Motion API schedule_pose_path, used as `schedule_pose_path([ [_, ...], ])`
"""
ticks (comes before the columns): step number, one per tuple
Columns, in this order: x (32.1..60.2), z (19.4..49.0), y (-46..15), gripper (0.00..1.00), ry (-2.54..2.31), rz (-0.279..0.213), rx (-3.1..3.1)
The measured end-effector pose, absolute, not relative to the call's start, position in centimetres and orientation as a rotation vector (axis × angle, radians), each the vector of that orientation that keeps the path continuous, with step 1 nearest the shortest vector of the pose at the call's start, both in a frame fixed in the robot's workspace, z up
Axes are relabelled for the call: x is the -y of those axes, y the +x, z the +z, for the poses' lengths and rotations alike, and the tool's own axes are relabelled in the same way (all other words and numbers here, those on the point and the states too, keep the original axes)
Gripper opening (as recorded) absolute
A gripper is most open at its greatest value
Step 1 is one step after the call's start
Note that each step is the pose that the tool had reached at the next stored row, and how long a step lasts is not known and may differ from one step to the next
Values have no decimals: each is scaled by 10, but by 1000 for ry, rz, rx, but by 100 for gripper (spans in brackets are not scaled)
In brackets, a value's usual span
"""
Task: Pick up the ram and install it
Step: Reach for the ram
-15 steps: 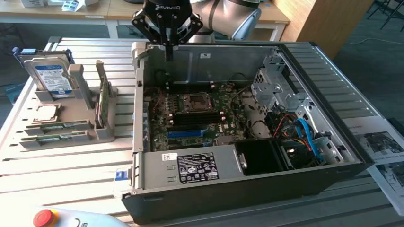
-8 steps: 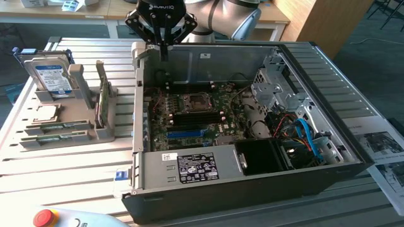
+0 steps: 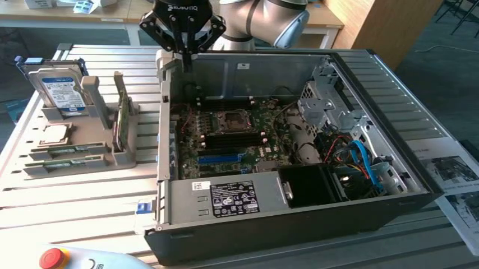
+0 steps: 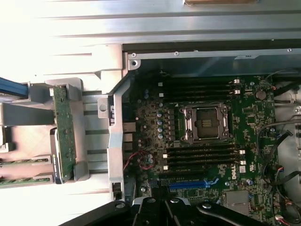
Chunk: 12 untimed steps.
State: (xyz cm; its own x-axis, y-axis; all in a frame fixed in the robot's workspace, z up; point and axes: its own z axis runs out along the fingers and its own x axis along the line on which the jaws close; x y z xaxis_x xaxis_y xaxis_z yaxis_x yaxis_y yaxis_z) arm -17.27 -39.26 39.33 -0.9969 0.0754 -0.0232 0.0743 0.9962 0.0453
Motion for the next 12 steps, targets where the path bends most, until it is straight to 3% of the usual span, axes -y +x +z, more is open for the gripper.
schedule_pose_path([
  [12,392,393,-193,11,117,69,-3114],
])
